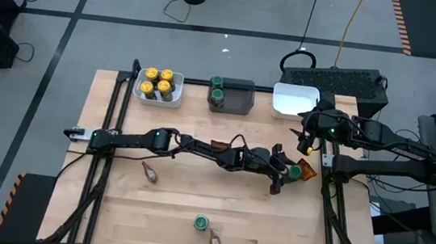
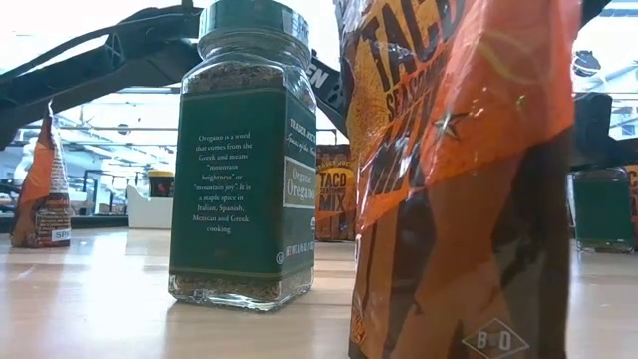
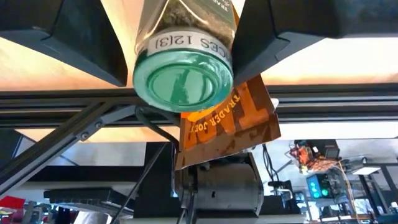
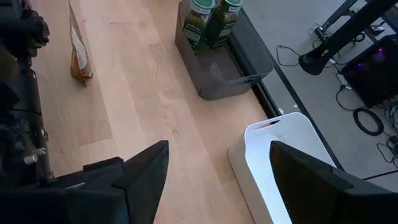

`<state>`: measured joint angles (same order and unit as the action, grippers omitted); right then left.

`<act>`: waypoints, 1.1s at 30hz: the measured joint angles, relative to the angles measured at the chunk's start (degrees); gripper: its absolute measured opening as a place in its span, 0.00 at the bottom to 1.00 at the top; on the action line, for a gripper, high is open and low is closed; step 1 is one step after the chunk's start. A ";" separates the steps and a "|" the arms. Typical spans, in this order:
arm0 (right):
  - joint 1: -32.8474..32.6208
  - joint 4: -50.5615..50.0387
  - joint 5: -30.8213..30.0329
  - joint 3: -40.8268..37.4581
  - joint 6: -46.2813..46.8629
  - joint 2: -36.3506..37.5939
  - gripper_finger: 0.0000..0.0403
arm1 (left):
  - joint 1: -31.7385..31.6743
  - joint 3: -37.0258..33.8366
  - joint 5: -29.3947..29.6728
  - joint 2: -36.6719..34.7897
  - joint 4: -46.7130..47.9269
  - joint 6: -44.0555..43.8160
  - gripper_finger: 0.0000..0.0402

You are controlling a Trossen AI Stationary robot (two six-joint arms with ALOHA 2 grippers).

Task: Sort spices by type
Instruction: Put the top green seasoning bottle into the black bin

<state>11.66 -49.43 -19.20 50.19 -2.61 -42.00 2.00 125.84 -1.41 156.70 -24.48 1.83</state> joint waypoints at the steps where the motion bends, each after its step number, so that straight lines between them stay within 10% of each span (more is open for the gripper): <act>1: -0.02 0.00 0.00 0.00 0.00 0.00 0.65 | 0.00 0.00 0.00 0.00 -0.04 0.00 0.67; 7: 0.00 -0.03 0.00 0.00 0.00 0.00 0.65 | 0.00 0.00 0.02 0.00 -0.53 0.07 0.53; 20: -0.02 -0.33 0.00 0.00 0.00 0.00 0.65 | 0.00 -0.08 -5.15 -3.28 3.03 0.00 0.53; 33: -0.01 -0.27 -0.24 0.00 -0.38 1.97 0.65 | -3.61 0.02 -13.35 -15.09 31.50 3.21 0.53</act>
<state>11.65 -49.70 -19.44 50.19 -2.99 -40.03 -1.61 125.86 -14.76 141.61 7.03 5.04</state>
